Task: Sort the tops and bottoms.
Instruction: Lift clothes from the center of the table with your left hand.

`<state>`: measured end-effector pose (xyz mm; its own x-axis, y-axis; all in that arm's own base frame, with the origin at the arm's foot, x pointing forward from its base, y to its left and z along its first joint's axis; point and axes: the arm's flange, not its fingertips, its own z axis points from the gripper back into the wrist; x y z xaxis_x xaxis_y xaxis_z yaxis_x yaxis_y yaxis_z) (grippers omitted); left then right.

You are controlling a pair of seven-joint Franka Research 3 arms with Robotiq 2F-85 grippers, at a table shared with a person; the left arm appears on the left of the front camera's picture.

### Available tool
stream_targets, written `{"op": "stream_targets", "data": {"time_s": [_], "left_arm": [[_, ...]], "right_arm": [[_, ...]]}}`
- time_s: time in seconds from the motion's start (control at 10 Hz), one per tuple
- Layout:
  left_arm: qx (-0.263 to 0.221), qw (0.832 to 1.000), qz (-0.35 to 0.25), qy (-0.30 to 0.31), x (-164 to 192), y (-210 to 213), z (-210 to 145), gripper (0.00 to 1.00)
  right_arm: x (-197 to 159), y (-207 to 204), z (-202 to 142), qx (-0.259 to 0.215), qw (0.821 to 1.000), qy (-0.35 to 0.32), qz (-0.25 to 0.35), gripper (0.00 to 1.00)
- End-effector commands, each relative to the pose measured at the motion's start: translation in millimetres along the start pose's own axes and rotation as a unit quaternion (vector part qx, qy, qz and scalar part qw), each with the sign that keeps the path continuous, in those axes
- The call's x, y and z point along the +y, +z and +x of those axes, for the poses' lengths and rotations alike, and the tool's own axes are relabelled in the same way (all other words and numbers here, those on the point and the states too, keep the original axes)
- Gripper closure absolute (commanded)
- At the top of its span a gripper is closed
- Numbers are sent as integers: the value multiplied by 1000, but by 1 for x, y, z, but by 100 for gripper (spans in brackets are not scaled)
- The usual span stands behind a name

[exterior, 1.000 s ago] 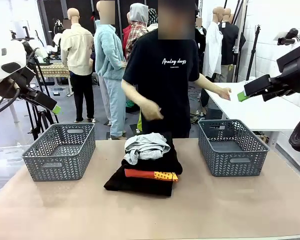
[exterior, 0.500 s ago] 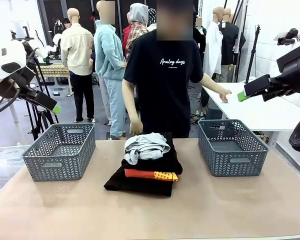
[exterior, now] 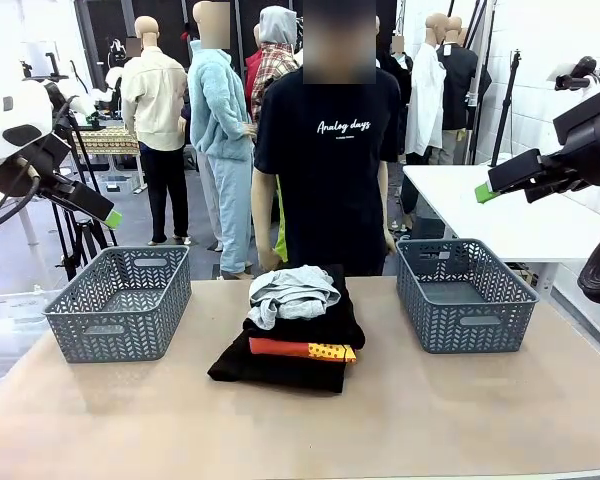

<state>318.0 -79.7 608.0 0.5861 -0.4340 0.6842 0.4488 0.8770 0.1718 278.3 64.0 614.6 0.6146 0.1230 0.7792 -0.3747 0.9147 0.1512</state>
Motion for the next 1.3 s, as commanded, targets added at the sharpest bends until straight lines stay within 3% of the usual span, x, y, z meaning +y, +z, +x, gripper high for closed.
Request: {"op": "stream_targets", "data": {"time_s": [0.0,1.2], "left_arm": [[-4,1000,2,-2,2,0,-1,0],[0,1000,0,0,0,0,0,0]], "right_arm": [[0,-1,0,3,1000,0,4,0],[0,-1,0,3,1000,0,4,0]]}}
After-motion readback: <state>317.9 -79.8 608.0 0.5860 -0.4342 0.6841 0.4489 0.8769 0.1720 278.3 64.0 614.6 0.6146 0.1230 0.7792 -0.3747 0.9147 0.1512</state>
